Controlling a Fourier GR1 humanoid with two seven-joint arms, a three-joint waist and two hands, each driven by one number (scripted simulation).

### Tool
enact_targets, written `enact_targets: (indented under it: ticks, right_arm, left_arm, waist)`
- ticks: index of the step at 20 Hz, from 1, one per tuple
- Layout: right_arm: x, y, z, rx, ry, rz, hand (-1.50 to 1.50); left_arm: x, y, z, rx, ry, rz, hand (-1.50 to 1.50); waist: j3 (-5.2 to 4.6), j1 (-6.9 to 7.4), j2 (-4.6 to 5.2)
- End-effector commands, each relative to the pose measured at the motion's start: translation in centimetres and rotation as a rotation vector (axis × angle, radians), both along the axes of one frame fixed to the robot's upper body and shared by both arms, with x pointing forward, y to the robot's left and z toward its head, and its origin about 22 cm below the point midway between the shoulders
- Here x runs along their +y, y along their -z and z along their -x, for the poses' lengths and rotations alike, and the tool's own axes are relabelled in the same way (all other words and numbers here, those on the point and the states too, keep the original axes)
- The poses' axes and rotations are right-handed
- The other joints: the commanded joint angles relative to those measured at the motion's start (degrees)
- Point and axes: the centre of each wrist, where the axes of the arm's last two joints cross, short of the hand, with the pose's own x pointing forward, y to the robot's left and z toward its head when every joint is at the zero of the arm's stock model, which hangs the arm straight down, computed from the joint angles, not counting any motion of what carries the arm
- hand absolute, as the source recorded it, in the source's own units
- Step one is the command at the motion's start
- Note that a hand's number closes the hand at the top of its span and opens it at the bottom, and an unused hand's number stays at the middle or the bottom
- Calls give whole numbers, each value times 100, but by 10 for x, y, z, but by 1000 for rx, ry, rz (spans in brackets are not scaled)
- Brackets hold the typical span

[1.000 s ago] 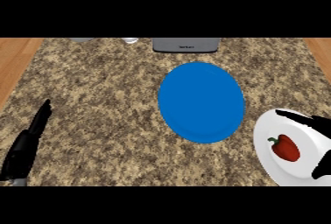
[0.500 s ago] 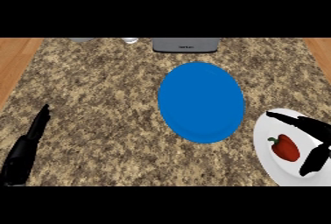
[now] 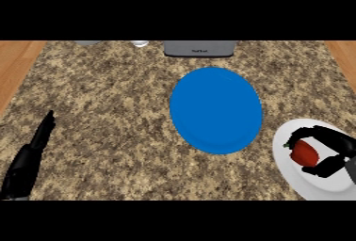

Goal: Pick the bell pepper from the plate and place it in the plate

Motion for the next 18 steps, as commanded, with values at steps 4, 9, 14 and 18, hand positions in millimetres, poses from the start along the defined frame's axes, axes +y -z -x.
enact_targets:
  ticks: [4, 9, 14, 18]
  right_arm:
    - [16, 7, -10, -1, -55, -61, 150]
    - [-3, -31, -44, -164, 15, 54, 150]
    - [-32, -104, -69, -414, 105, 315, 150]
    - [-34, -116, -77, -596, 191, 287, 150]
  left_arm:
    - [-4, 6, -10, -5, 1, 0, 0]
    - [-2, -7, -6, -12, 34, 14, 0]
    - [-25, -3, -23, -36, 104, 14, 0]
    - [-7, -13, -31, -40, 89, 5, 0]
  waist:
    - [27, -19, 12]
    - [41, 164, 57]
    - [73, 551, 270]
    - [75, 500, 252]
